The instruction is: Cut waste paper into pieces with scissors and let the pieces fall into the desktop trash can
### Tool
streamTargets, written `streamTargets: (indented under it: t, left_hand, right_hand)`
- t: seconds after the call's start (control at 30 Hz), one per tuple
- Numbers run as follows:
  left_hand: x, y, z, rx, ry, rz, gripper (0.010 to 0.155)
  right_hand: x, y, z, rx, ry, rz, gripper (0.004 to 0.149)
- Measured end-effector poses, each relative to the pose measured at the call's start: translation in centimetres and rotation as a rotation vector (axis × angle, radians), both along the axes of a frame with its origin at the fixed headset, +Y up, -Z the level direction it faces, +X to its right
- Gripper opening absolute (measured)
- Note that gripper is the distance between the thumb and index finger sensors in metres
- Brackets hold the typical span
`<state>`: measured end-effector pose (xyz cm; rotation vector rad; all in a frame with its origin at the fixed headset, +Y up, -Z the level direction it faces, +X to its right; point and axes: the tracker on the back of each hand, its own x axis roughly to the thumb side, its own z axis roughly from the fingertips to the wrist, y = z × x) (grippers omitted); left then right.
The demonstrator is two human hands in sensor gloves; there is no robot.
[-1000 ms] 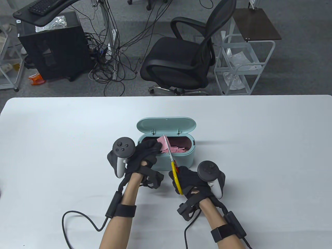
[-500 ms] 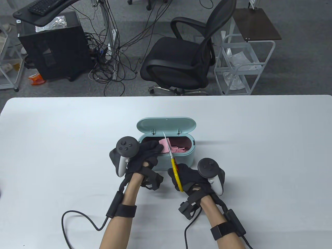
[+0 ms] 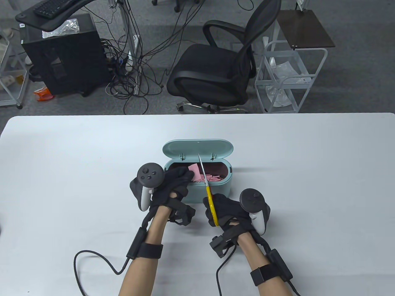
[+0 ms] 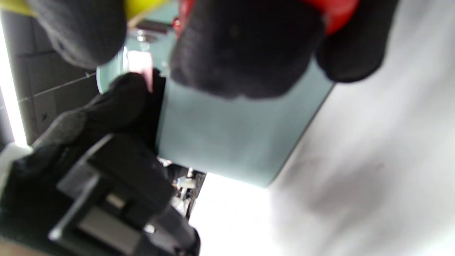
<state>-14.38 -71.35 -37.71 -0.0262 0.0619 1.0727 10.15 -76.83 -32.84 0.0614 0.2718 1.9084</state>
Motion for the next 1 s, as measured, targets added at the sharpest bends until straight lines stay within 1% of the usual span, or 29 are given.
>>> streamTargets:
  t: [0.13, 0.2, 0.3, 0.37, 0.63, 0.8, 1.0]
  left_hand:
    - [-0.2, -0.1, 0.0, -0.004, 0.006, 0.041, 0.040]
    - [-0.1, -0.1, 0.0, -0.003, 0.007, 0.049, 0.040]
    - [-0.1, -0.1, 0.0, -0.007, 0.002, 0.061, 0.041]
    - [-0.1, -0.1, 0.0, -0.012, -0.004, 0.065, 0.041]
    - [-0.2, -0.2, 0.0, -0.007, 0.000, 0.071, 0.041]
    - [-0.2, -0.2, -0.1, -0.008, -0.007, 0.060, 0.041]
    - [-0.3, -0.2, -0.1, -0.004, -0.009, 0.037, 0.041]
  right_hand:
    - [0.2, -0.3, 0.3, -0.037, 0.062, 0.047, 0.068]
    - [0.3, -0.4, 0.4, -0.036, 0.082, 0.084, 0.073]
    - [0.5, -0.4, 0.7, -0.035, 0.134, 0.180, 0.081]
    - [0.5, -0.3, 0.8, -0.013, 0.140, 0.229, 0.081]
    - [-0.1, -0.1, 1.2, 0.044, 0.150, 0.303, 0.080]
    - [-0.6, 0.1, 1.0, 0.074, 0.118, 0.283, 0.077]
    - [-0.9, 0.1, 0.8, 0.082, 0.097, 0.256, 0.070]
